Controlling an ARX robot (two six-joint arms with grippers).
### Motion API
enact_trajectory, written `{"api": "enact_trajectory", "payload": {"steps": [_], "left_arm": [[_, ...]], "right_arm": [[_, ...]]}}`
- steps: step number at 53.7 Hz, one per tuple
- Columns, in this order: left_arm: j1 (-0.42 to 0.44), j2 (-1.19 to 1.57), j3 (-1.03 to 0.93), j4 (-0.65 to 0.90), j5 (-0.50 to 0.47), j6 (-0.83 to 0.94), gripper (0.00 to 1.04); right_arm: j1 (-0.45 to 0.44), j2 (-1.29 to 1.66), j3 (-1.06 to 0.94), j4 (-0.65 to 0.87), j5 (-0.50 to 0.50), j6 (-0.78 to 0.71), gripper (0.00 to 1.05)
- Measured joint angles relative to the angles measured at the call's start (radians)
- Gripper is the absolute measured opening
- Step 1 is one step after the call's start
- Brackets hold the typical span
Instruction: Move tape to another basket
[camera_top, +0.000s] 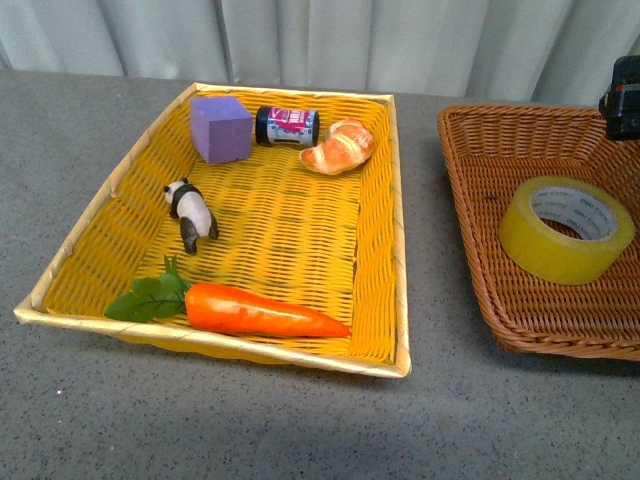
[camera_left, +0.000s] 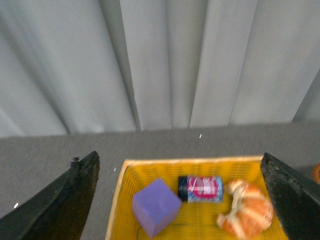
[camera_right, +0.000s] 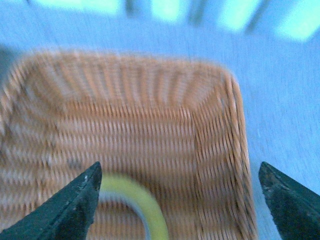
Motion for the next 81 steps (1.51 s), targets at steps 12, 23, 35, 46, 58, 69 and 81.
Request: {"api": "enact_trajectory", "payload": {"steps": [12,23,35,46,58,69,81], "left_arm": [[0.066,-0.182,-0.357,0.282,0.061,-0.017,0.49],[0.118,-0.332,-0.590,0.350,0.106,-0.025,0.13],[0.156,-0.480,-0.764,0.370,0.152,-0.031,0.04],[0.190,-0.629,-0.889,0.348,0.178,-0.032,0.04],[0.258,-0.776,-0.967,0.278,0.244,-0.031,0.04],[0.259,-0.851,-1.045,0.272,0.248,-0.031,0.04],[0.259,-1.069,-1.065,0.090,0.249,-0.031,0.04]], "right_arm": [[0.007,-0.110,-0.349,0.668,0.005,0.067,0.47],[0.056,-0.294,-0.533,0.688,0.032,0.073,0.12],[0.053,-0.525,-0.661,0.575,0.038,0.077,0.01],[0.053,-0.710,-0.766,0.494,0.037,0.078,0.01],[0.053,-0.883,-0.830,0.385,0.037,0.080,0.01],[0.053,-1.049,-0.867,0.262,0.036,0.080,0.01],[0.053,-1.265,-0.895,0.076,0.036,0.080,0.01]]}}
